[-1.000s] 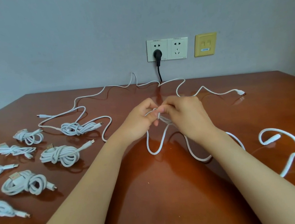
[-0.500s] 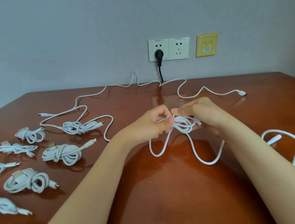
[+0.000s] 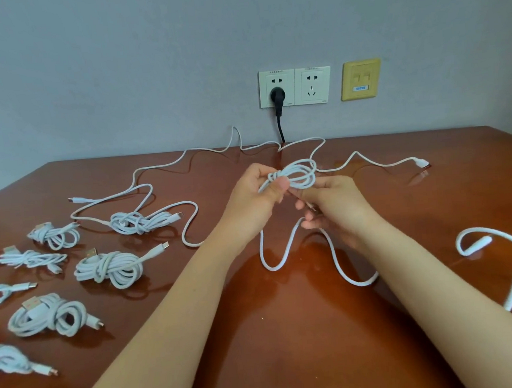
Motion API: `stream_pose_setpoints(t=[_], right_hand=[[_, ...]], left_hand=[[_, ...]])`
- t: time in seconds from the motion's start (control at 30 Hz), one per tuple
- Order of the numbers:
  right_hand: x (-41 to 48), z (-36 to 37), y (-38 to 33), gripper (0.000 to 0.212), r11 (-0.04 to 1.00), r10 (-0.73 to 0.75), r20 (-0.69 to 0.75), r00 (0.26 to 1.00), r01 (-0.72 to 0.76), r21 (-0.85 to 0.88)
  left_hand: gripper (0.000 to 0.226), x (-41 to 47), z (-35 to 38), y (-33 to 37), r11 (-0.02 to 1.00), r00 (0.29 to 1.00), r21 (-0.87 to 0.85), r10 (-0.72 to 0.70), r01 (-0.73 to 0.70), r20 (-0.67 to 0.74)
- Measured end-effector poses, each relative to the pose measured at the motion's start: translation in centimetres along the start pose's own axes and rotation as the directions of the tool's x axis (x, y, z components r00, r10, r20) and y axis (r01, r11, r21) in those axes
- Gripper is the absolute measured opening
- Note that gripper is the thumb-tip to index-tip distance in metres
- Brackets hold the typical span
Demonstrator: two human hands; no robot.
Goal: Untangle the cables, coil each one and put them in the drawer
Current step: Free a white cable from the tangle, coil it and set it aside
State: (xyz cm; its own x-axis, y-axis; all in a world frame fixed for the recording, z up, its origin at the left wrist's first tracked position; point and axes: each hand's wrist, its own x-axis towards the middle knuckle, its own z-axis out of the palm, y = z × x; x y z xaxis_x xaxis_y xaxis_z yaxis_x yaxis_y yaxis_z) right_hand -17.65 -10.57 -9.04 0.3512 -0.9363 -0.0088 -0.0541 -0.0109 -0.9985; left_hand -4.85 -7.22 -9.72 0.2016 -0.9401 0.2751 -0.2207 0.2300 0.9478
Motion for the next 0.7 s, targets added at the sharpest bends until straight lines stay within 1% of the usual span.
stream_pose_setpoints(t=[0.03, 0.07, 0.1, 0.13, 0.17, 0.23, 0.3, 0.33, 0.37, 0.4, 0.43, 0.47, 0.5, 0.53, 0.6, 0.7], right_hand=[[-0.1, 0.4, 0.1, 0.020, 0.988, -0.086, -0.033, 0.996, 0.081, -0.128], [-0.2, 0.8, 0.2, 0.026, 0.946, -0.177, -0.055, 0.983, 0.155, -0.283], [-0.3, 1.1, 0.3, 0.031, 0.870, -0.266, -0.057, 0.962, 0.214, -0.444], [-0.5, 1.4, 0.4, 0.033, 0.782, -0.337, -0.035, 0.941, 0.259, -0.567], [-0.6, 1.7, 0.6, 0.031, 0.708, -0.381, -0.001, 0.925, 0.291, -0.643], [-0.8, 1.8, 0.8, 0.022, 0.624, -0.410, 0.057, 0.910, 0.325, -0.711], [-0.8, 1.8, 0.9, 0.018, 0.541, -0.440, 0.087, 0.894, 0.341, -0.768], [-0.9, 1.8, 0.8, 0.017, 0.495, -0.485, 0.089, 0.870, 0.357, -0.792], [-1.1, 1.8, 0.8, 0.018, 0.459, -0.556, 0.083, 0.827, 0.388, -0.799], [-1.2, 2.0, 0.8, 0.018, 0.443, -0.639, 0.064, 0.767, 0.434, -0.784], [-1.4, 2.1, 0.8, 0.015, 0.444, -0.705, 0.038, 0.708, 0.483, -0.754], [-1.4, 2.3, 0.9, 0.012, 0.450, -0.746, 0.019, 0.666, 0.524, -0.723], [-1.5, 2.5, 1.0, 0.013, 0.459, -0.769, 0.006, 0.640, 0.558, -0.692], [-1.4, 2.6, 1.1, 0.017, 0.479, -0.773, 0.002, 0.635, 0.585, -0.655], [-1.3, 2.6, 1.0, 0.021, 0.548, -0.744, 0.003, 0.668, 0.613, -0.569], [-1.3, 2.6, 0.8, 0.022, 0.681, -0.653, -0.004, 0.757, 0.585, -0.441]], left_hand=[[0.011, 0.1, 0.0, -0.1, 1.000, 0.999, -0.004, 0.002, -0.002, -0.052], [0.010, 0.2, 0.0, -0.1, 1.000, 0.996, -0.017, 0.002, -0.004, -0.087], [0.009, 0.3, 0.0, -0.1, 1.000, 0.994, -0.024, 0.001, -0.004, -0.105], [0.010, 0.3, 0.0, 0.0, 1.000, 0.994, -0.019, 0.001, -0.003, -0.112], [0.011, 0.3, -0.1, -0.1, 1.000, 0.993, -0.005, 0.003, -0.004, -0.116], [0.011, 0.2, -0.2, -0.1, 1.000, 0.993, 0.027, 0.010, -0.007, -0.122], [0.011, 0.2, -0.1, -0.1, 0.999, 0.991, 0.050, 0.014, -0.007, -0.134], [0.010, 0.2, -0.1, -0.1, 0.998, 0.990, 0.062, 0.013, -0.004, -0.141], [0.010, 0.3, -0.1, -0.1, 0.997, 0.989, 0.073, 0.010, 0.001, -0.150], [0.010, 0.4, -0.1, 0.0, 0.997, 0.987, 0.080, 0.007, 0.006, -0.161], [0.010, 0.4, -0.1, 0.0, 0.997, 0.984, 0.083, 0.006, 0.009, -0.175], [0.011, 0.5, -0.2, 0.0, 0.997, 0.982, 0.082, 0.008, 0.008, -0.191], [0.011, 0.6, -0.2, 0.1, 0.997, 0.979, 0.080, 0.009, 0.008, -0.203], [0.011, 0.7, -0.2, 0.2, 0.997, 0.977, 0.078, 0.006, 0.011, -0.215], [0.012, 0.8, -0.2, 0.3, 0.997, 0.969, 0.071, -0.013, 0.031, -0.245], [0.018, 0.9, -0.2, 0.2, 0.995, 0.964, 0.063, -0.062, 0.081, -0.258]])
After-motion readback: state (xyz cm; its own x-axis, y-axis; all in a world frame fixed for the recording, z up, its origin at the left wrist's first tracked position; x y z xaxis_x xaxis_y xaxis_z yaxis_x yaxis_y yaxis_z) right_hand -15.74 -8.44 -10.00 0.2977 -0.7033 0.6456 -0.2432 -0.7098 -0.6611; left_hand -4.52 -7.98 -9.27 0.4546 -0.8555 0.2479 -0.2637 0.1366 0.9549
